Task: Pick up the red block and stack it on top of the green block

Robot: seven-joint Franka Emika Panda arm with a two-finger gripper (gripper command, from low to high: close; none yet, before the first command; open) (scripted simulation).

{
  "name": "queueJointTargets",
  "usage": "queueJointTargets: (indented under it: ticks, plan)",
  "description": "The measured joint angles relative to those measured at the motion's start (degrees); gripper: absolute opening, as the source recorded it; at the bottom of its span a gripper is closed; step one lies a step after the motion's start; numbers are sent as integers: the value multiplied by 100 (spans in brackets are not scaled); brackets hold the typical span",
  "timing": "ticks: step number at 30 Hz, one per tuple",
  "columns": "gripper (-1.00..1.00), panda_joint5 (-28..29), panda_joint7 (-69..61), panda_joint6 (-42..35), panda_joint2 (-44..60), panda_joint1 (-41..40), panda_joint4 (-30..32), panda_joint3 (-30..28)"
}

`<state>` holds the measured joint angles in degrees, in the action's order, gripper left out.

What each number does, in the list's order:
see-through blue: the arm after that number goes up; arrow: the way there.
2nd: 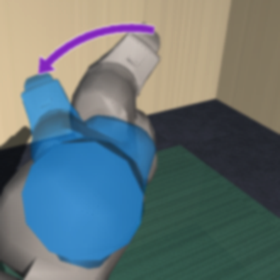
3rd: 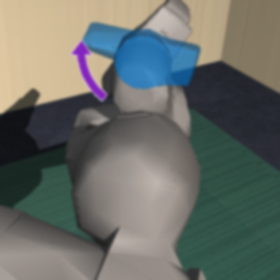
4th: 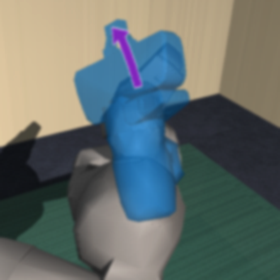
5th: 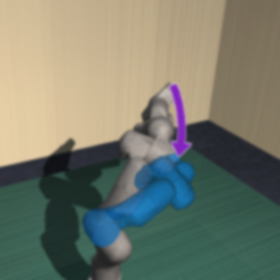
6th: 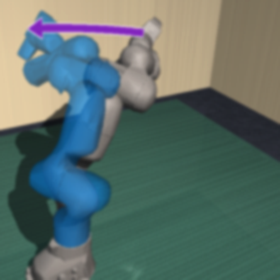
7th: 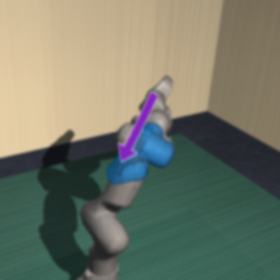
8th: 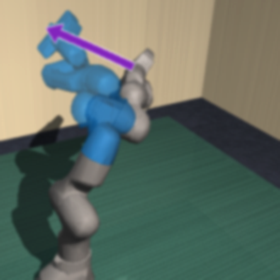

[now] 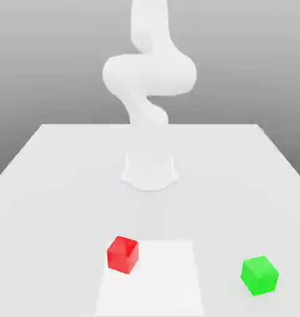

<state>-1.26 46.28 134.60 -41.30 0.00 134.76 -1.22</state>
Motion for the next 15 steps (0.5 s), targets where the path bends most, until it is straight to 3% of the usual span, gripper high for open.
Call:
queueJointTargets:
  ticks: [9, 15]
  plan:
    - [0, -397, 279, 1171, 1942, -62, 1196, -268]
    - [0, -326, 721, 1991, 3259, -208, 2014, -303]
